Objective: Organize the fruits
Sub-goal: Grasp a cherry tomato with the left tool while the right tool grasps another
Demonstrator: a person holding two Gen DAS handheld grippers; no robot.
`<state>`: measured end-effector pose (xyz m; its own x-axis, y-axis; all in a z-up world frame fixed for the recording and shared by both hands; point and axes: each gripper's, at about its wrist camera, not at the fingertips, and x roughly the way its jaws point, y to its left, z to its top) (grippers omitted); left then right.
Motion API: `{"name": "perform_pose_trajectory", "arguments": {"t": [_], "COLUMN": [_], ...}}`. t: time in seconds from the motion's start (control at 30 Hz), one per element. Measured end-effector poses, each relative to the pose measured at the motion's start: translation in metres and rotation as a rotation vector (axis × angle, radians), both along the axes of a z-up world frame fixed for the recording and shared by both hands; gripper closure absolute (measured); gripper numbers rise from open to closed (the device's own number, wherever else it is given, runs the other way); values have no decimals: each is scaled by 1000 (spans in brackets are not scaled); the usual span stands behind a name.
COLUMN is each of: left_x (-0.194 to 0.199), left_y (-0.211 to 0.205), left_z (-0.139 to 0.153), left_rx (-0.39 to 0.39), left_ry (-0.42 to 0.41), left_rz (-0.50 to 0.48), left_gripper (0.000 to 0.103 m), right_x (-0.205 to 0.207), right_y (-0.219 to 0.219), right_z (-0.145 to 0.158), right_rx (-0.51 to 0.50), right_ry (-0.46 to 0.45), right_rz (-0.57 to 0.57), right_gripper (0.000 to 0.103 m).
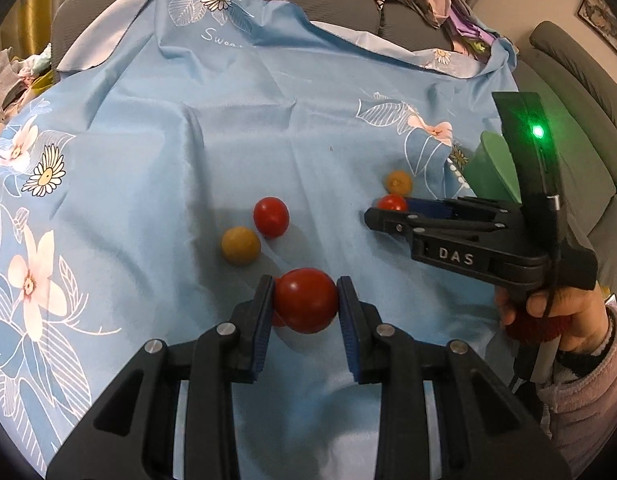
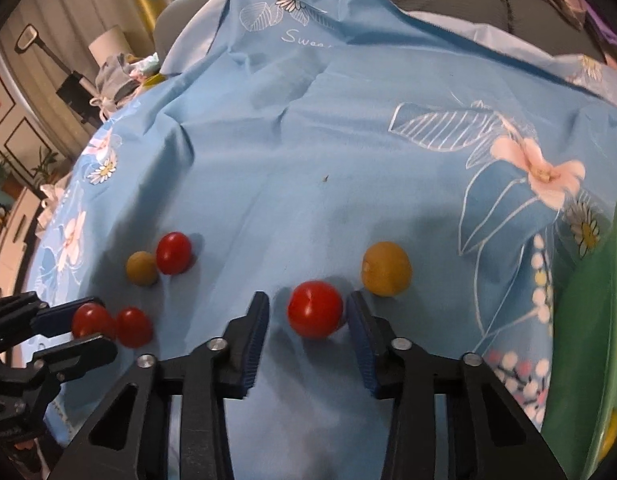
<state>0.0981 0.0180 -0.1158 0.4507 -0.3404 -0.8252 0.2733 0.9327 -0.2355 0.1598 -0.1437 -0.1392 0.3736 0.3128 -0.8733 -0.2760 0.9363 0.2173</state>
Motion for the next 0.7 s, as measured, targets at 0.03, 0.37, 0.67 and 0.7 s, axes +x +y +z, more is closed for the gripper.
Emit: {"name": "perform_pose_trajectory", "arguments": {"t": [0.03, 0.37, 0.67, 0.7], "left_x": [0, -6, -17, -19], "left_y": [-1, -5, -13, -15], "left_z": [0, 5, 15, 16], "left_rx": [0, 2, 19, 22], "left_ry": [0, -16, -29, -32], "left_rz": [-2, -24, -29, -31], "left_gripper": [73, 73, 73, 73], "right_x": [1, -16, -50, -53], "right_y": [0, -8, -19, -21], "right_z": [0, 10, 32, 35], "right_rx": [-7, 11, 75, 81], "right_ry": [-4, -37, -80, -86], "right_rz": [4, -13, -16, -17], "right_gripper": [72, 75, 75, 75]}}
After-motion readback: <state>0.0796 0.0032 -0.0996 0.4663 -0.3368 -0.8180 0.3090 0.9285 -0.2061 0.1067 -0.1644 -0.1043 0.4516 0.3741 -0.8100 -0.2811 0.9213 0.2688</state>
